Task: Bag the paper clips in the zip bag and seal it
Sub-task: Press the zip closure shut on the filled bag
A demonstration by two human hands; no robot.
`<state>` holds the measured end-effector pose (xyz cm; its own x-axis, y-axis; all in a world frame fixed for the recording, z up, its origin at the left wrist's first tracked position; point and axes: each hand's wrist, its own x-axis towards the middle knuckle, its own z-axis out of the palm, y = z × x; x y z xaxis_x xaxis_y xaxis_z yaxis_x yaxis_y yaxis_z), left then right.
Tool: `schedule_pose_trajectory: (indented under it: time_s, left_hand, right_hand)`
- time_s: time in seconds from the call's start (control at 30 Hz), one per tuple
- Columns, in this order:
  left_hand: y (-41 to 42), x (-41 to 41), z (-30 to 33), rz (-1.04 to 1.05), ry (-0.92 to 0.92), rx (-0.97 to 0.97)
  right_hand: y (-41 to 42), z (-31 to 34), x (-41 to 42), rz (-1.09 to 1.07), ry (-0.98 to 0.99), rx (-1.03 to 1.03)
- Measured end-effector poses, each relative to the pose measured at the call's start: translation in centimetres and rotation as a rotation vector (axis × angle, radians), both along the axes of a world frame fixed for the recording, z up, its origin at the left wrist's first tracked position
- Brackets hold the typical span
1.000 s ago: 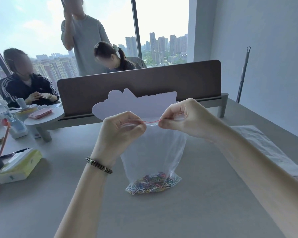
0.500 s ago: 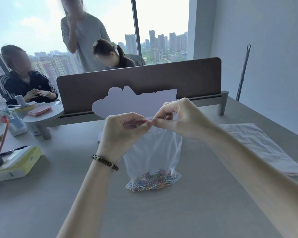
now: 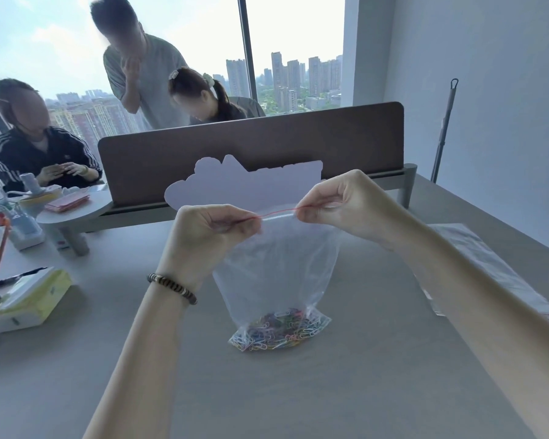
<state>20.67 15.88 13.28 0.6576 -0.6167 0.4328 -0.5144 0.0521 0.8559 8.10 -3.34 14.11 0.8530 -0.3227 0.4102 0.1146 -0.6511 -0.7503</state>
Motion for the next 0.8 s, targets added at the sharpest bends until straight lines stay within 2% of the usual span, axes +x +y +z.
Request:
schedule_pose_trajectory:
  time_s: [0.17,0.3,0.4,0.47,0.53,0.6,0.67,0.73,0.8]
  left_hand:
    - [1.5,0.6,-0.2,-0.103,0.116,-0.001]
    - [1.3,1.4,-0.4,-0.096,0.257,-0.057]
    - [0.8,1.2,-0.5,-0.035,0.257,-0.051]
    - [0.2,1.0,-0.4,0.156,0.083,-0.002]
    - [-0.4,0.2,-0.4,0.426,-0.222,0.121]
    - [-1.1,-2.3,-0.3,0.604,-0.459,0.101]
    - [-2.5,-5.6,-0.3,0.597,-0.603,-0.118]
    - [-4.6,-8.9,-1.0,0.462,-0.689,-0.295]
    - [-7.2,-11.2,-1.6,0.268,-0.586,-0.315]
  right_hand:
    - [-1.9,-0.6,-1.2,-0.031,-0.05,0.093]
    - [-2.4,-1.3,-1.1,0.005,-0.08,0.212]
    - [-2.7,-1.7,-1.0,0.013,-0.092,0.293]
    - [-2.7,-1.9,-0.9,0.033,-0.047,0.354]
    - [-2.8,-2.1,-0.8,0.037,-0.02,0.351]
    - [-3.1,-2.5,-1.1,0.012,-0.04,0.305]
    - [-3.7,-2.8,-1.8,-0.022,-0.081,0.324]
    - [-4.6,-3.2,-3.0,-0.078,-0.113,0.388]
    - [-5.9,-3.7,-4.7,-0.148,-0.129,0.431]
